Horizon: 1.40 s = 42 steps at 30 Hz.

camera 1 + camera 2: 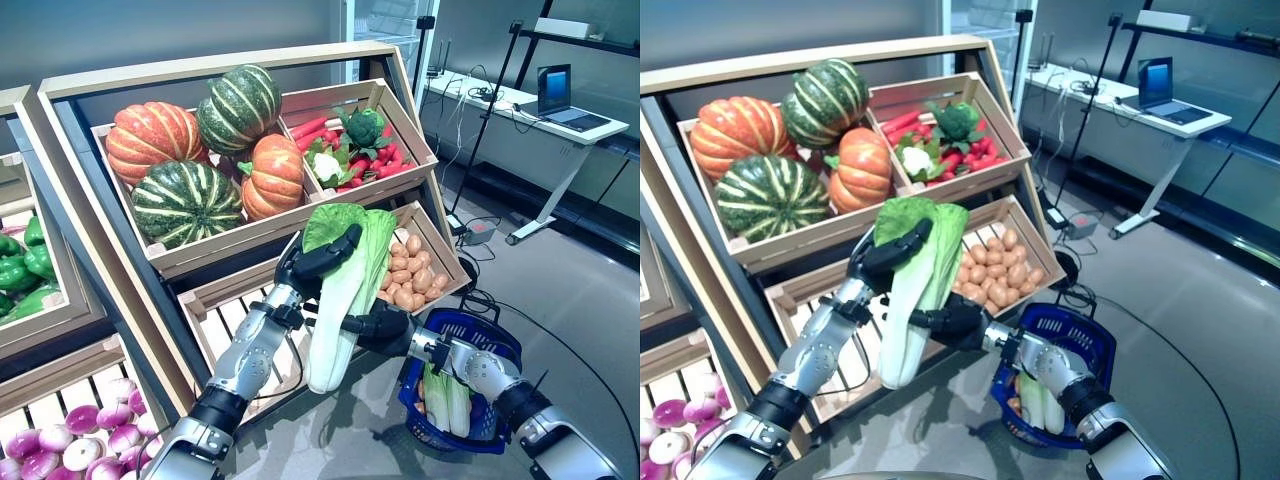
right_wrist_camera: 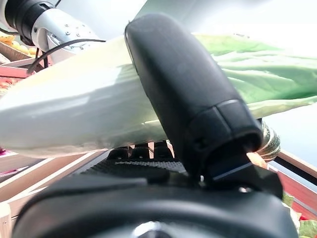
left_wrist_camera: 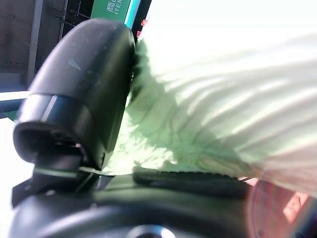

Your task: Put vegetables into the basket

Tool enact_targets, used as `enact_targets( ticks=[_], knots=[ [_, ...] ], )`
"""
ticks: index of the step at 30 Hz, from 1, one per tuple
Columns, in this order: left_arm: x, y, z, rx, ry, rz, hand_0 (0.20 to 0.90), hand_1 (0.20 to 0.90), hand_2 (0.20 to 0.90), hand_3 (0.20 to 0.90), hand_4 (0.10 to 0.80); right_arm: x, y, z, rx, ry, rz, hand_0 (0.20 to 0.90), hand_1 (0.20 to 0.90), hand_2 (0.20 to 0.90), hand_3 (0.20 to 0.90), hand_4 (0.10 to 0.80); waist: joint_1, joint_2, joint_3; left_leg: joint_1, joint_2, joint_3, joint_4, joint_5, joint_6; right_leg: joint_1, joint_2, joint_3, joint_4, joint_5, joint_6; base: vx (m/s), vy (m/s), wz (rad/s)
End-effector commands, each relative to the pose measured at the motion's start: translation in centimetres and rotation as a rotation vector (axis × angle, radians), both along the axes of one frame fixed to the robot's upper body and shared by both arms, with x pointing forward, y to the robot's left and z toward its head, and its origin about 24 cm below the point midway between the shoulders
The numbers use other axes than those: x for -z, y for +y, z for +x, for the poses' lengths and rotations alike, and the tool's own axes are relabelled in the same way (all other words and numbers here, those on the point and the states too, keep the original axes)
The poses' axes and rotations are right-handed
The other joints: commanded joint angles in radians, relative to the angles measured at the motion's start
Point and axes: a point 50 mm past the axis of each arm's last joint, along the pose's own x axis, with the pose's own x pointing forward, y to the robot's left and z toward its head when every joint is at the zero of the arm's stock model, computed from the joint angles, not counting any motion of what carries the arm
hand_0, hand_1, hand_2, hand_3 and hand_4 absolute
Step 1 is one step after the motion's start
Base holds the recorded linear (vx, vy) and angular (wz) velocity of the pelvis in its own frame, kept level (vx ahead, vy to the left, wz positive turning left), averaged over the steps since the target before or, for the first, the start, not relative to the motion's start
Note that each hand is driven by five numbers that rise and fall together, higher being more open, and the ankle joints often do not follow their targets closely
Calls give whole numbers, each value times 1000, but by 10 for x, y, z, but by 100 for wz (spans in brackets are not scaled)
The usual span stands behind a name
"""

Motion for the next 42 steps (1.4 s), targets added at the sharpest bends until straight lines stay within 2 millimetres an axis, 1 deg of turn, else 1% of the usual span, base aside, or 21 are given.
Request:
enact_targets(
  ticks=[1,6,7,8,9,18,25,27,28,31,32,33,34,35,36,37,38,39,40,41,42],
  knots=[
    [-3,-25,1,120,-29,39,300,300,300,300,400,-128,43,43,-47,-413,606,300,300,300,300,400,2,-47,-11,-12,-33,-1,7,-49,19,57,-29,25,6,-55,-9,0,0,0],
    [-2,-23,2,103,-13,46,300,300,300,300,400,-123,40,46,-12,-381,558,300,300,300,300,400,-1,-48,-11,-10,-33,0,7,-48,18,56,-29,27,6,-54,-9,0,0,0],
    [-1,-22,2,98,-9,47,434,434,434,434,489,-122,39,47,-6,-377,551,300,300,300,300,400,-1,-48,-11,-11,-32,0,7,-48,18,56,-29,27,6,-54,-8,0,0,0],
    [0,-21,2,102,-3,48,620,620,620,620,613,-119,35,48,16,-358,530,300,300,300,300,400,-2,-48,-13,-11,-32,1,7,-48,18,54,-29,26,6,-54,-8,0,0,0],
    [1,-20,1,103,-1,52,900,900,900,900,800,-117,33,49,27,-347,518,300,300,300,300,400,-2,-48,-14,-12,-31,3,7,-48,17,53,-29,26,6,-53,-7,0,0,0],
    [6,-8,2,63,25,100,900,900,900,900,800,-94,10,54,126,-272,362,300,300,300,300,400,-8,-48,-11,-14,-28,11,7,-45,15,46,-29,29,6,-49,-5,-4,1,-2],
    [12,9,1,24,47,131,900,900,900,900,800,-61,-26,52,214,-187,151,300,300,300,300,400,-13,-48,-7,-14,-24,20,7,-42,13,42,-30,31,6,-45,-1,-2,0,-1],
    [16,21,-1,-2,58,146,900,900,900,900,800,-45,-48,48,271,-142,54,300,300,300,300,400,-15,-49,-5,-13,-21,25,7,-42,12,40,-30,32,6,-43,0,0,0,0],
    [16,21,-1,-3,58,146,900,900,900,900,800,-44,-49,47,273,-140,48,300,300,300,300,400,-15,-49,-5,-13,-21,25,7,-42,12,40,-30,32,6,-43,0,0,0,0],
    [19,38,-3,-44,68,170,900,900,900,900,800,-26,-87,40,381,-89,-104,300,300,300,300,400,-19,-52,0,-12,-17,33,7,-41,10,37,-30,32,6,-38,3,-5,-2,-1],
    [19,40,-4,-49,68,171,900,900,900,900,800,-25,-89,39,390,-85,-116,300,300,300,300,400,-19,-52,0,-12,-16,34,7,-41,10,36,-30,32,6,-37,3,-15,-6,-8],
    [20,43,-4,-62,68,175,900,900,900,900,800,-23,-99,38,422,-78,-152,300,300,300,300,400,-21,-53,1,-12,-15,36,7,-41,9,35,-30,33,6,-36,4,-26,-12,-10],
    [19,52,-3,-93,66,186,900,900,900,900,800,-19,-120,35,487,-58,-224,300,300,300,300,400,-24,-55,4,-13,-13,39,7,-40,8,32,-31,34,6,-34,6,-37,-17,-9],
    [17,57,-3,-117,63,194,900,900,900,900,800,-17,-132,32,533,-47,-261,300,300,300,300,400,-26,-56,6,-14,-13,41,7,-39,8,30,-31,35,6,-33,6,-33,-15,-5],
    [17,57,-3,-120,63,195,900,900,900,900,800,-17,-134,32,542,-47,-266,300,300,300,300,400,-26,-56,7,-14,-12,42,7,-39,8,30,-31,35,6,-33,6,-32,-11,-5],
    [16,66,-2,-154,61,200,900,900,900,900,800,-17,-153,30,612,-31,-319,300,300,300,300,400,-29,-58,10,-13,-12,44,7,-39,7,29,-30,37,6,-32,7,-34,-11,-6],
    [15,72,-1,-179,59,201,900,900,900,900,800,-17,-165,28,659,-19,-362,300,300,300,300,400,-32,-59,12,-13,-10,47,7,-39,7,28,-30,38,6,-32,7,-34,-12,-5],
    [15,72,-1,-182,58,201,900,900,900,900,800,-17,-167,28,664,-17,-369,300,300,300,300,400,-32,-59,13,-12,-10,48,7,-39,7,28,-30,39,6,-32,7,-28,-13,-5],
    [13,78,1,-214,57,205,900,900,900,900,800,-17,-186,24,740,0,-440,300,300,300,300,400,-35,-60,15,-11,-9,51,7,-39,6,28,-29,41,6,-32,6,-17,-10,-4],
    [13,79,1,-221,57,207,900,900,900,900,800,-17,-190,24,762,4,-457,300,300,300,300,400,-35,-60,16,-11,-8,53,7,-40,6,29,-29,41,6,-32,7,-23,-16,-6],
    [12,83,2,-242,59,216,900,900,900,900,800,-18,-206,20,836,25,-510,300,300,300,300,400,-38,-61,17,-9,-8,55,7,-41,7,30,-28,44,6,-33,6,-13,-11,-6]
  ],
)
